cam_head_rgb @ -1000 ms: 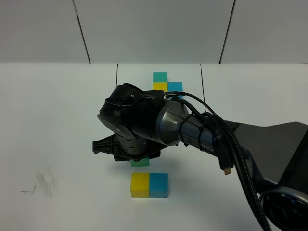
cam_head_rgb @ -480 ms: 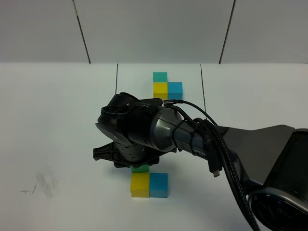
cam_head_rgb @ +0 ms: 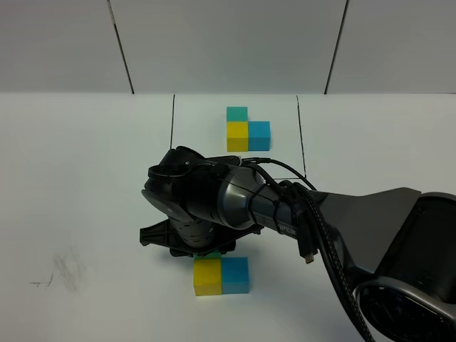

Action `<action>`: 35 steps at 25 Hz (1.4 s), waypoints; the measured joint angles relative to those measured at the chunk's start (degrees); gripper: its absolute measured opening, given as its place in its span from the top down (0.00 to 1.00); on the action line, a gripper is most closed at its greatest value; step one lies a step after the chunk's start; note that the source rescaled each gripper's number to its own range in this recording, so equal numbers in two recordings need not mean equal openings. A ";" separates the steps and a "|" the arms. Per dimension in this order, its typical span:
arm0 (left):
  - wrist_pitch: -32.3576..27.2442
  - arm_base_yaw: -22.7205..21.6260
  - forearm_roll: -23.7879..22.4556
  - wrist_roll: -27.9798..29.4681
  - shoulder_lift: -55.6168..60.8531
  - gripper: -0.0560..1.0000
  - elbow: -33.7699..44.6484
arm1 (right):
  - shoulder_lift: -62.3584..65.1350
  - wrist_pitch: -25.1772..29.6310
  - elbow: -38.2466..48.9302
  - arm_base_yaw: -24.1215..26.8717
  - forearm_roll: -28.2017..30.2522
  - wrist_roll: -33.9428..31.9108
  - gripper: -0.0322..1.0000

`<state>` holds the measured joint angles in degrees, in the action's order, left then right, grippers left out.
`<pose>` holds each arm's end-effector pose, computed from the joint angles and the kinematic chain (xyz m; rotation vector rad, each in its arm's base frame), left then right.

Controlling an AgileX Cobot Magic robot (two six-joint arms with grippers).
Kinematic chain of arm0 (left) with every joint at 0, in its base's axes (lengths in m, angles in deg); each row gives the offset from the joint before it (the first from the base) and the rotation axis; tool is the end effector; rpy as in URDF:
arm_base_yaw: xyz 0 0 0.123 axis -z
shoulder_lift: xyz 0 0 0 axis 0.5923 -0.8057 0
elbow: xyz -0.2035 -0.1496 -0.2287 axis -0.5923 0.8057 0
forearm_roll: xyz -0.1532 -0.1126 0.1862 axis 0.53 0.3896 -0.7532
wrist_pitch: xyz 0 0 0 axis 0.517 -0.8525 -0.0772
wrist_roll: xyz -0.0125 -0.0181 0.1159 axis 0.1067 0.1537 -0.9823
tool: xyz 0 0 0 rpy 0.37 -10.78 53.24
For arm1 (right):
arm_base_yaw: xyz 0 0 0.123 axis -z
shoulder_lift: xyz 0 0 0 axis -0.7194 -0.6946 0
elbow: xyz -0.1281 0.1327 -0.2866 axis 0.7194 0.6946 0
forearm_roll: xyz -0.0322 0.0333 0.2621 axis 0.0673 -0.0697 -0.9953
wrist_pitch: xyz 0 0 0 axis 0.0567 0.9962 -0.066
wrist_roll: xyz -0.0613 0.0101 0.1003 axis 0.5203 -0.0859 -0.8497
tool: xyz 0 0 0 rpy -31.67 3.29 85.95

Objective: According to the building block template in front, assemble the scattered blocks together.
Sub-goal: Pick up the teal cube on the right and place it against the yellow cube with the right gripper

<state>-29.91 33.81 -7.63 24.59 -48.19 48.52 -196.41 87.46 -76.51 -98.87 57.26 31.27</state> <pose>-0.0263 0.0005 0.2730 -0.0839 2.0329 0.0223 0.3349 0.4002 0.1408 -0.0426 2.9003 -0.0656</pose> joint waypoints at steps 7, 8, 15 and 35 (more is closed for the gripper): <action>0.00 0.00 -0.61 0.00 0.00 0.85 0.00 | -1.17 -0.51 0.00 0.00 0.00 -0.35 0.79; 0.00 0.00 -0.79 0.00 0.00 0.85 0.00 | -1.55 -0.62 0.00 0.00 -0.06 -0.35 0.79; 0.05 0.00 -1.04 0.05 0.00 0.85 0.00 | -1.95 -0.88 0.00 0.00 -0.19 -0.35 0.79; 0.00 0.00 -1.22 0.05 0.00 0.85 0.00 | -1.95 -1.28 -0.06 0.00 -1.27 -3.86 0.79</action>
<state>-29.91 33.81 -8.85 24.65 -48.19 48.52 -198.37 86.18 -76.57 -98.87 55.99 27.41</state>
